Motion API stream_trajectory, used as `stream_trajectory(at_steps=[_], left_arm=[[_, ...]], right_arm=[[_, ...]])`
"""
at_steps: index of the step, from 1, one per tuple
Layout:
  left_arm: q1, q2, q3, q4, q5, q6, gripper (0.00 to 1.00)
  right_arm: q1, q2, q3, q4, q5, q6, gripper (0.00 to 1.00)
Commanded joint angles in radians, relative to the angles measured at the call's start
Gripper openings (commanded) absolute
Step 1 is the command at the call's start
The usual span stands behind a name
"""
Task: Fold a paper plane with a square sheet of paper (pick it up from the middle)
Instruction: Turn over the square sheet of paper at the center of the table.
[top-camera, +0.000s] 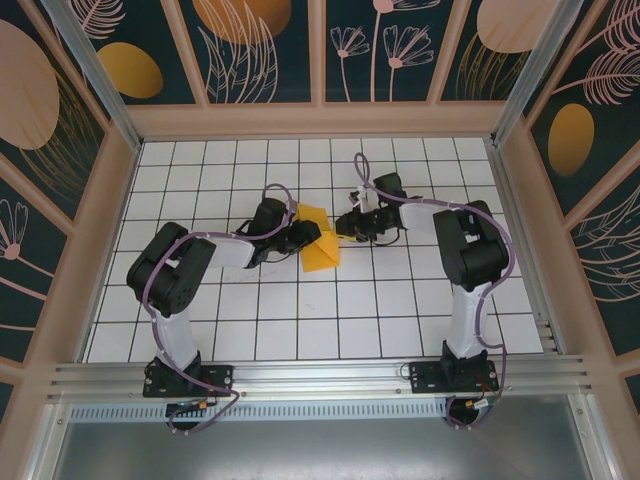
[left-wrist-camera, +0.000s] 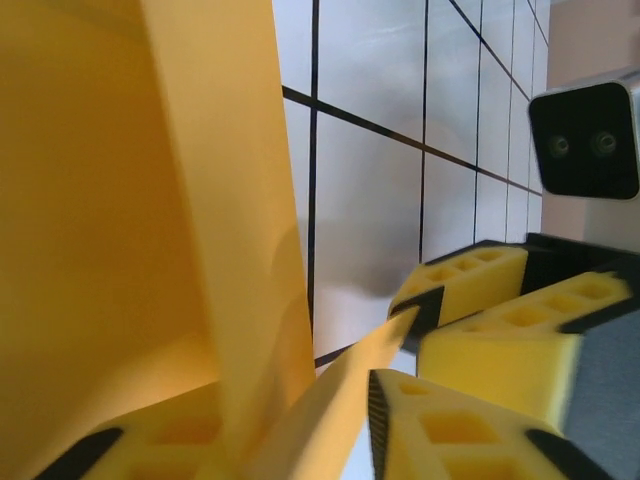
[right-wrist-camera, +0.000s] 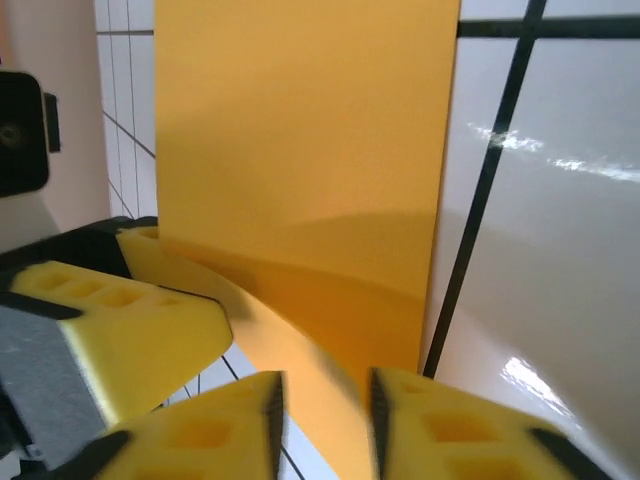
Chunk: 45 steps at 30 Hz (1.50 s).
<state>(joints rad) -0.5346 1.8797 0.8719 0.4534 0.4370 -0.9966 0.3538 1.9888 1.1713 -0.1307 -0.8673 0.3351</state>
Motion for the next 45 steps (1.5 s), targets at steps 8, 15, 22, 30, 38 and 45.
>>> stream_trajectory(at_steps=[8, 15, 22, 30, 38, 45], left_arm=[[-0.001, -0.053, 0.043, -0.069, -0.050, 0.130, 0.07], [-0.005, -0.192, 0.208, -0.478, -0.256, 0.301, 0.04], [-0.025, -0.242, 0.438, -0.868, -0.544, 0.443, 0.04], [-0.112, -0.066, 0.696, -1.162, -1.043, 0.499, 0.04], [-0.188, 0.236, 0.911, -1.404, -1.360, 0.461, 0.04], [-0.241, 0.458, 1.041, -1.505, -1.447, 0.418, 0.04]], right_arm=[[-0.063, -0.280, -0.032, 0.029, 0.233, 0.089, 0.67], [-0.084, -0.450, -0.058, 0.001, 0.538, 0.119, 0.96], [-0.125, -0.549, -0.061, -0.005, 0.641, 0.142, 0.99], [-0.213, -0.532, -0.032, -0.067, 0.532, 0.200, 0.99], [-0.301, -0.509, -0.042, -0.094, 0.501, 0.267, 0.99], [-0.320, -0.463, 0.001, -0.118, 0.499, 0.268, 0.99]])
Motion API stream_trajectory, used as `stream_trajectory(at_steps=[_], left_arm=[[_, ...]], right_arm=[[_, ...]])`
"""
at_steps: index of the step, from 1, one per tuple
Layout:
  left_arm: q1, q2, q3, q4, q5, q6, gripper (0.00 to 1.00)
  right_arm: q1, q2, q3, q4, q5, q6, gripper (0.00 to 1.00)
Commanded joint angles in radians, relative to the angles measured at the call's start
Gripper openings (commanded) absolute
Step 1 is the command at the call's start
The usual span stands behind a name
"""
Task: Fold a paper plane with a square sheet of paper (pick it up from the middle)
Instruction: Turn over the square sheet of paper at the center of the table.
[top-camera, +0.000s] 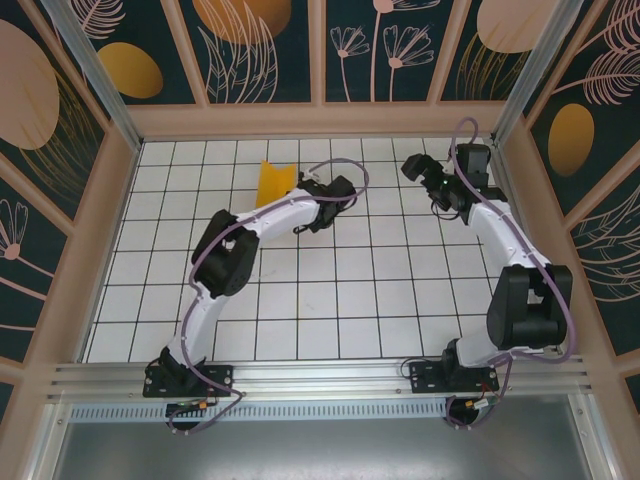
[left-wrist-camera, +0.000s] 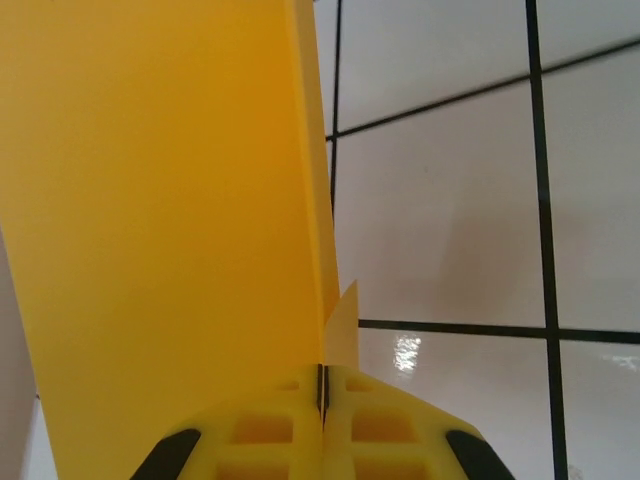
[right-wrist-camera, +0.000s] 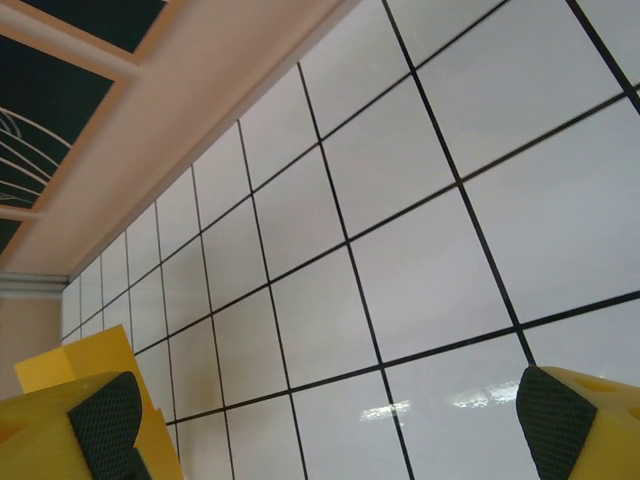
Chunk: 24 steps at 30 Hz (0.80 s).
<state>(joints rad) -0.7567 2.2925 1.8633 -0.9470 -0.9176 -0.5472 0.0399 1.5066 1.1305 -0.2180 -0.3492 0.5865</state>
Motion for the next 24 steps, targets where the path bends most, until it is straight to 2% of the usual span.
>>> stream_trajectory(at_steps=[1, 8, 11, 13, 18, 24], left_arm=[[-0.023, 0.070, 0.063, -0.112, -0.086, -0.040, 0.05], [-0.025, 0.126, 0.058, -0.089, 0.030, -0.077, 0.15], [-0.026, 0.093, 0.045, -0.047, 0.118, -0.065, 0.24], [-0.025, 0.040, 0.021, 0.011, 0.202, -0.048, 0.32], [-0.024, -0.128, -0.049, 0.145, 0.374, -0.030, 0.44], [-0.001, -0.369, -0.208, 0.315, 0.498, -0.031, 0.66]], right_arm=[[-0.005, 0.027, 0.041, -0.031, -0.022, 0.018, 0.99], [-0.005, 0.055, 0.012, -0.022, -0.028, 0.028, 0.99], [-0.006, 0.068, 0.015, -0.020, -0.036, 0.029, 0.99], [-0.006, 0.078, 0.023, -0.020, -0.042, 0.032, 0.99], [0.003, 0.104, 0.028, -0.006, -0.065, 0.028, 0.99], [0.079, 0.170, 0.052, 0.005, -0.079, 0.010, 0.87]])
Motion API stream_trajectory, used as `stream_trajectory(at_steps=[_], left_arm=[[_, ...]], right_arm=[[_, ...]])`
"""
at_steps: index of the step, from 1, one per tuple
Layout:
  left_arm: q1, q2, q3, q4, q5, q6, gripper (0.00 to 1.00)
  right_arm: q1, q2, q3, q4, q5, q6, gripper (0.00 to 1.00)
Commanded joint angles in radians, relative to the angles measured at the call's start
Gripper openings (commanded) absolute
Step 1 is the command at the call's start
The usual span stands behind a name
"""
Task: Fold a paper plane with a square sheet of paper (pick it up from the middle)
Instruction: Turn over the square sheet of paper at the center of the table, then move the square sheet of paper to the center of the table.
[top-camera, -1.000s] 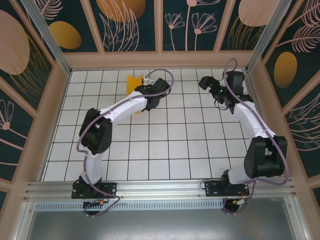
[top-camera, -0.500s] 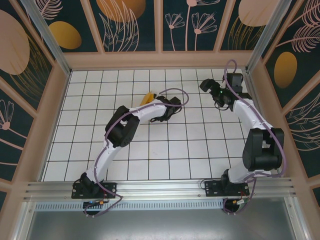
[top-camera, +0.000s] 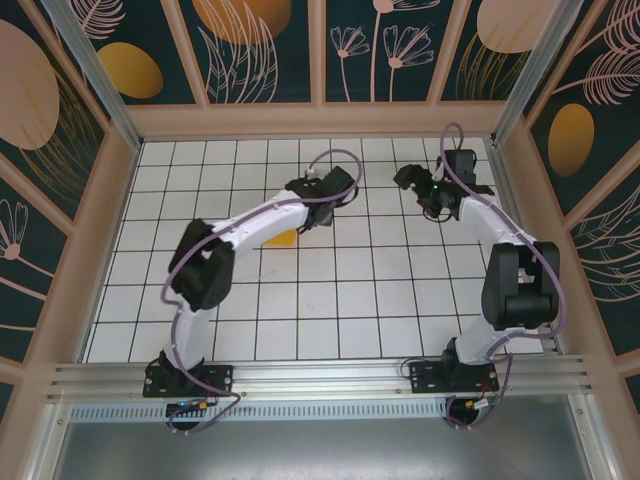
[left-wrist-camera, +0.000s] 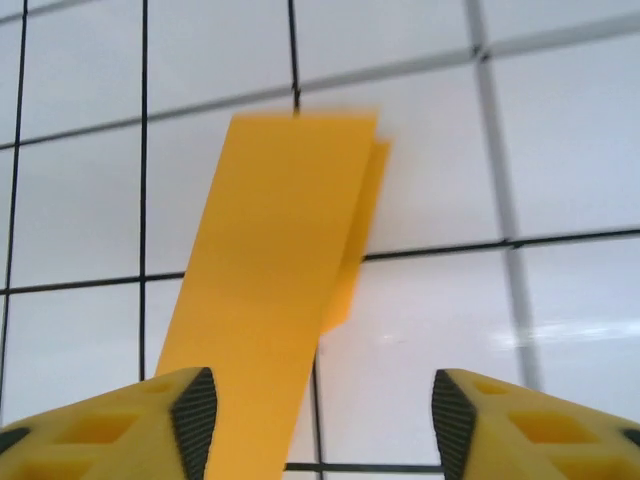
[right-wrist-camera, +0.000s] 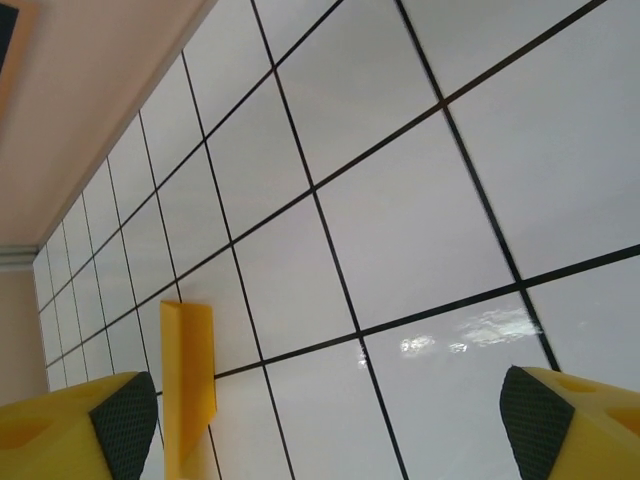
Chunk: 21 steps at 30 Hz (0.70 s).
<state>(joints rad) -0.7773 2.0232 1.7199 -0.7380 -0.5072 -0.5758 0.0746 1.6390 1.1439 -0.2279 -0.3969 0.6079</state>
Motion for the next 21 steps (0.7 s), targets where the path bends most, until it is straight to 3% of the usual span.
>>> stream_trajectory(at_steps=[1, 6, 10, 15, 21], left_arm=[[0.036, -0.141, -0.106, 0.133, 0.107, -0.014, 0.69], [0.170, -0.347, -0.349, 0.290, 0.199, -0.089, 0.86], [0.278, -0.460, -0.511, 0.353, 0.185, -0.151, 0.98], [0.363, -0.534, -0.630, 0.391, 0.179, -0.196, 0.98], [0.410, -0.546, -0.690, 0.402, 0.203, -0.229, 0.99]], right_arm=[[0.070, 0.058, 0.051, 0.012, -0.034, -0.017, 0.83], [0.242, 0.160, 0.142, 0.019, -0.024, -0.035, 0.65], [0.394, 0.285, 0.264, 0.011, -0.026, -0.034, 0.54], [0.530, 0.449, 0.429, -0.021, -0.024, -0.036, 0.49], [0.622, 0.615, 0.618, -0.091, -0.024, -0.070, 0.47]])
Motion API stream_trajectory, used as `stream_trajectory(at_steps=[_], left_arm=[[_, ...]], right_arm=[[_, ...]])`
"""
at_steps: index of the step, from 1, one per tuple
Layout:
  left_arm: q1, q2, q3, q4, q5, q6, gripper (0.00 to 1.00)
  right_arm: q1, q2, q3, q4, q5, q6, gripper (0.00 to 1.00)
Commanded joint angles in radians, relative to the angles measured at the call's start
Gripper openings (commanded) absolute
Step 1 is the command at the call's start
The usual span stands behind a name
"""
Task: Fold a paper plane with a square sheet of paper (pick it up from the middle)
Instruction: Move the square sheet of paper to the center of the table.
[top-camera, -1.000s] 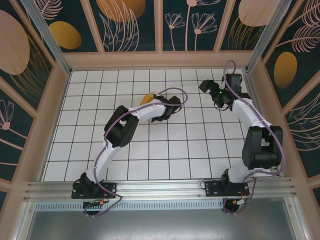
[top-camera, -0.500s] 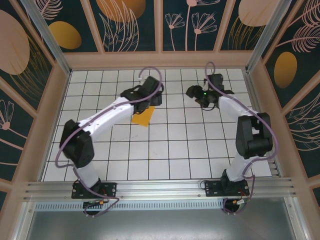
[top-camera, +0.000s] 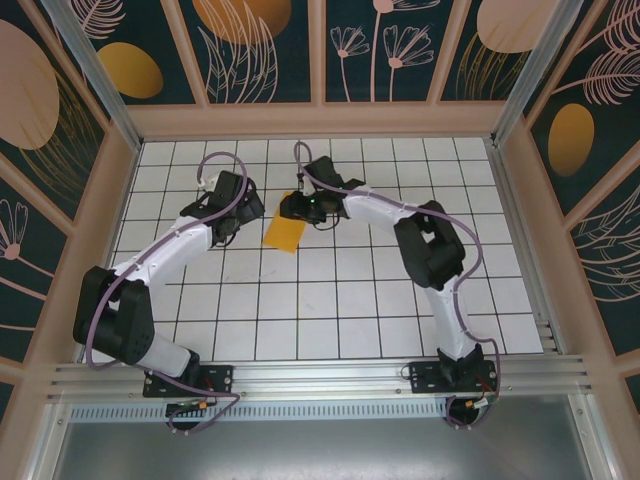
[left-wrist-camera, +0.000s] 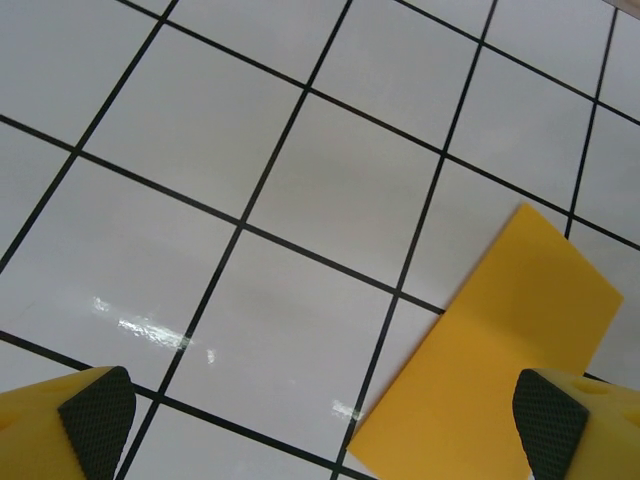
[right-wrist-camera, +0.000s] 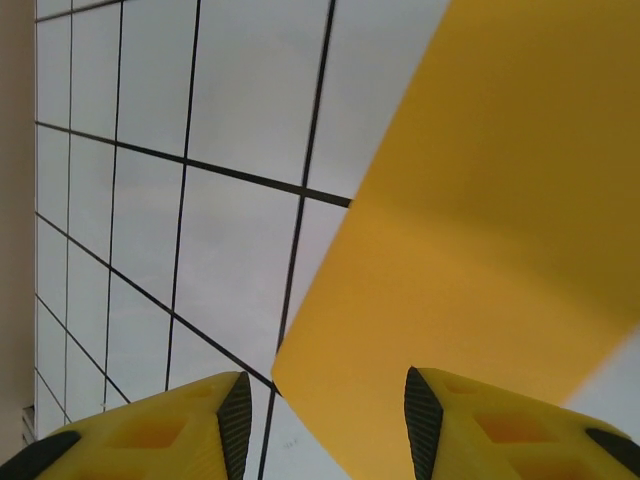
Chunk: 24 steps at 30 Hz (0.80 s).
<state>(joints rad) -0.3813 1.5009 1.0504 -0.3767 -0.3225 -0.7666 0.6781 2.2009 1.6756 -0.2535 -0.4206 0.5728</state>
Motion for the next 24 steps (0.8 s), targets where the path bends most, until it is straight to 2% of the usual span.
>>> stream_trajectory(at_steps=[1, 6, 13, 16, 20, 24], left_arm=[[0.019, -0.024, -0.026, 0.042, 0.021, -0.043, 0.98], [0.036, -0.026, -0.042, 0.059, 0.044, -0.063, 0.99], [0.038, -0.022, -0.050, 0.074, 0.060, -0.072, 0.99], [0.039, -0.020, -0.052, 0.081, 0.057, -0.074, 0.99], [0.042, -0.025, -0.051, 0.057, -0.012, -0.079, 0.98], [0.050, -0.036, -0.059, 0.059, -0.012, -0.074, 0.98]], right_arm=[[0.028, 0.081, 0.117, -0.082, -0.006, -0.040, 0.47], [0.050, 0.169, 0.197, -0.142, -0.021, -0.072, 0.47], [0.057, 0.203, 0.201, -0.225, -0.024, -0.169, 0.47], [0.057, 0.201, 0.180, -0.271, -0.017, -0.239, 0.47], [0.057, 0.192, 0.107, -0.295, 0.020, -0.320, 0.45], [0.054, 0.144, 0.006, -0.294, 0.033, -0.404, 0.45]])
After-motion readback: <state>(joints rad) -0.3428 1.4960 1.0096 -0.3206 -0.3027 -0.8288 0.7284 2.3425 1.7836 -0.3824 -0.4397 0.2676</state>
